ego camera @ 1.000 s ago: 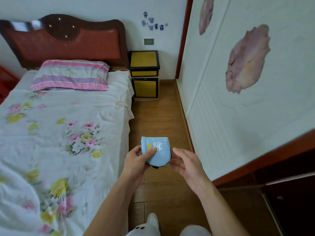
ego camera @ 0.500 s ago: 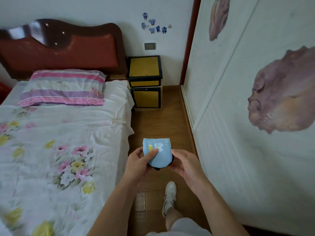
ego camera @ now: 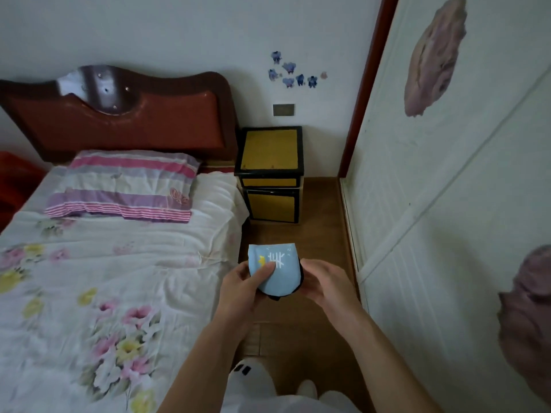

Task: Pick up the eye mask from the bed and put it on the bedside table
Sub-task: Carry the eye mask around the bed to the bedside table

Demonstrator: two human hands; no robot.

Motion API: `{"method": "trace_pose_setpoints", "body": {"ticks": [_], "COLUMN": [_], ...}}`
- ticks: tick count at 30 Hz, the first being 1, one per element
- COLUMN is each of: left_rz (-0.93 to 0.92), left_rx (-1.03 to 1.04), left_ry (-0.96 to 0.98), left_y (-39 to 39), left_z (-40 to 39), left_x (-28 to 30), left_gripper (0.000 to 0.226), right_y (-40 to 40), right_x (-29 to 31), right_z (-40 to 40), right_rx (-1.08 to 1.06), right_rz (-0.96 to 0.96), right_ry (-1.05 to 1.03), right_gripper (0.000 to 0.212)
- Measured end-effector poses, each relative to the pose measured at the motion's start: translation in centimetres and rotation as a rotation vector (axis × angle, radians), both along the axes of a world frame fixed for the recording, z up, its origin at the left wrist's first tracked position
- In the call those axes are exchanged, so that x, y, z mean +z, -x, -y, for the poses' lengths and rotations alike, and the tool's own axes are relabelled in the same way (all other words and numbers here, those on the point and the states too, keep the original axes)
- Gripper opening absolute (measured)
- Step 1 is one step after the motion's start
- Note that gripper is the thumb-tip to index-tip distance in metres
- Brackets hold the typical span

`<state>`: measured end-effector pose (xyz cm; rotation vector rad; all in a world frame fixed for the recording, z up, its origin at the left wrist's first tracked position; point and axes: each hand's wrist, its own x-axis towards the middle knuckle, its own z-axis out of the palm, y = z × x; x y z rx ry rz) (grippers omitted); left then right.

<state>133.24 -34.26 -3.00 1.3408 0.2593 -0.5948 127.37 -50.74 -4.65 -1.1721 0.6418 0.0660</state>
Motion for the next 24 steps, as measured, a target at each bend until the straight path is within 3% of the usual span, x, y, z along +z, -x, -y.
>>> {"method": "trace_pose_setpoints", "body": {"ticks": [5, 14, 24], "left_rz": [-0.029, -0.048, -0.05], "left_rx": [0.035, 0.03, -0.031], "left_ry": [0.008, 0.055, 0.11], "left_y": [-6.2, -23.2, -39.9], "left_z": [0.6, 1.0, 2.4], "left_x": [-1.2, -1.8, -0.9], "left_gripper": [0.053, 0.028, 0.036], "right_y": [-6.4, -22.7, -36.7], "right_x": [-1.2, -1.2, 0.0], "right_z": [0.5, 1.5, 2.0], "right_rx": [0.019, -0.024, -0.192], "right_rz": [-0.025, -0.059, -0.108], "right_ry": [-0.027, 0.015, -0.025], "right_gripper": [0.022, 0.017, 0.026]}}
